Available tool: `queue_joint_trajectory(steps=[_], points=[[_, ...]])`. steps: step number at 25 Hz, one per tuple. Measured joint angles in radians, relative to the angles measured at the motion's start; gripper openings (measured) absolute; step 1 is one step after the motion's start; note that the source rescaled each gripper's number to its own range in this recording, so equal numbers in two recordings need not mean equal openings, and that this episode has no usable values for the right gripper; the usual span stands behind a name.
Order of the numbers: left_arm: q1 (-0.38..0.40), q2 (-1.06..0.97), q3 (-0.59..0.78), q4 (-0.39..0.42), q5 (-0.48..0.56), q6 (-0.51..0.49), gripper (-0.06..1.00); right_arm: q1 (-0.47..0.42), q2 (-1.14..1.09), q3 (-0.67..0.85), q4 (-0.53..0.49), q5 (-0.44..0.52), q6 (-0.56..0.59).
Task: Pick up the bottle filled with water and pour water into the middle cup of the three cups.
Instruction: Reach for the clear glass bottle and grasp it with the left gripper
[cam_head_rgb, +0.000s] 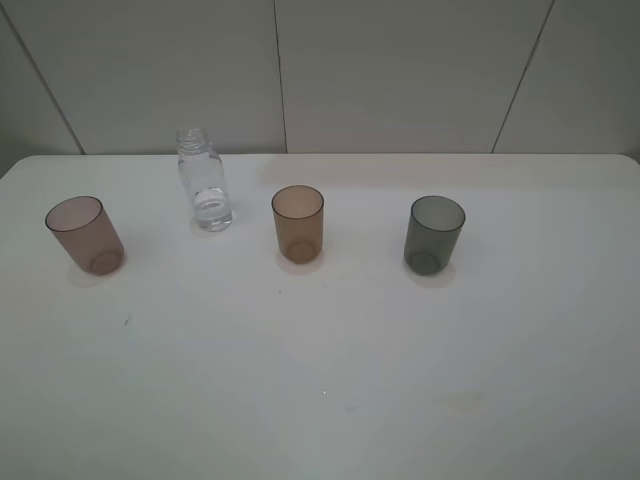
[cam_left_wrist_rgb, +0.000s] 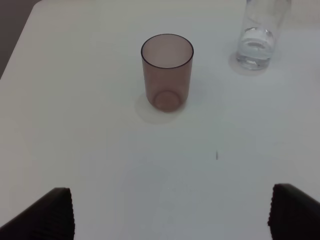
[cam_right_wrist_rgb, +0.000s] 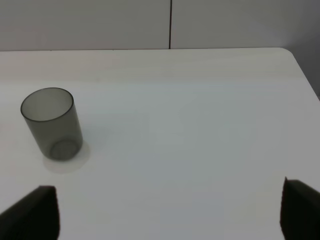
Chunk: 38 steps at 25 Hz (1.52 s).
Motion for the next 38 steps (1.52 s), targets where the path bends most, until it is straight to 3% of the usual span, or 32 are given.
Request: queue_joint_trajectory(steps=[31,32,34,35,38], points=[[0.000,0.000,-0.003,0.000,-0.005,0.008,1.00,0.000,0.000,0.000,0.000,0.000,0.000],[-0.003,0.000,-0.008,0.000,-0.018,0.018,1.00,0.000,0.000,0.000,0.000,0.000,0.000],[-0.044,0.016,-0.018,-0.018,-0.173,0.042,1.00,0.000,0.000,0.000,0.000,0.000,0.000],[-0.044,0.016,-0.018,-0.018,-0.173,0.042,1.00,0.000,0.000,0.000,0.000,0.000,0.000],[-0.083,0.088,-0.018,-0.079,-0.364,0.055,1.00,0.000,0.000,0.000,0.000,0.000,0.000]])
